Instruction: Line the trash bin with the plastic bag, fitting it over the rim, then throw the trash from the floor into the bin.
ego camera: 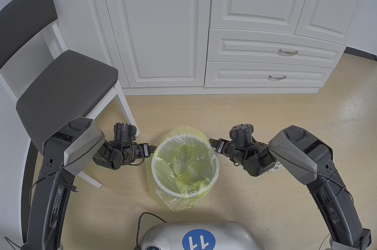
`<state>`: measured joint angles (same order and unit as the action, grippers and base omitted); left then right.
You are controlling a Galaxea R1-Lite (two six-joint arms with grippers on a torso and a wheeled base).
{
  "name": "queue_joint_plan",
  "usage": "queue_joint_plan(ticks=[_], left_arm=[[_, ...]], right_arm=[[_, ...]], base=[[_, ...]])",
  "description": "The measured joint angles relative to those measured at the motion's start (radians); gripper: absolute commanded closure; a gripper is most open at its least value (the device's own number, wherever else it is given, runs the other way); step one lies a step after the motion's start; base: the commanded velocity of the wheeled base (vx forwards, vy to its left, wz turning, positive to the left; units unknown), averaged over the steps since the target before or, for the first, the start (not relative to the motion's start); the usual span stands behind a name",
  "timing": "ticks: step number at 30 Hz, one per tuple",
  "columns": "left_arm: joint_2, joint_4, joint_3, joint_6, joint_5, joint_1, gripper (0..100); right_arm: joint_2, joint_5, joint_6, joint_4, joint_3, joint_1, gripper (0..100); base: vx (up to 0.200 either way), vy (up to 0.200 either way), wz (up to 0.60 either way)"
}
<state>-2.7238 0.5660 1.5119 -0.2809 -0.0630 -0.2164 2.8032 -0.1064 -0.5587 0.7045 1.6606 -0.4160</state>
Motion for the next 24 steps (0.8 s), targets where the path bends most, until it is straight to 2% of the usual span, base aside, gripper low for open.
queue_joint_plan(ticks=[13,19,24], left_arm=[[-0.002,0.039,0.004,-0.007,0.000,0.001,0],[-0.017,0.111,0.025,-0.012,0.017,0.005,0],[-0.044,0.173,0.064,-0.030,0.069,0.007,0]], right_arm=[[-0.001,0.020,0.001,-0.353,0.092,-0.005,0],[0.003,0.007,-0.018,-0.360,0.146,-0.003,0],[0.031,-0.060,-0.041,-0.274,0.200,0.001,0]], base=[[0.000,0.000,0.00],[0.000,0.000,0.00],[0.000,0.000,0.00]])
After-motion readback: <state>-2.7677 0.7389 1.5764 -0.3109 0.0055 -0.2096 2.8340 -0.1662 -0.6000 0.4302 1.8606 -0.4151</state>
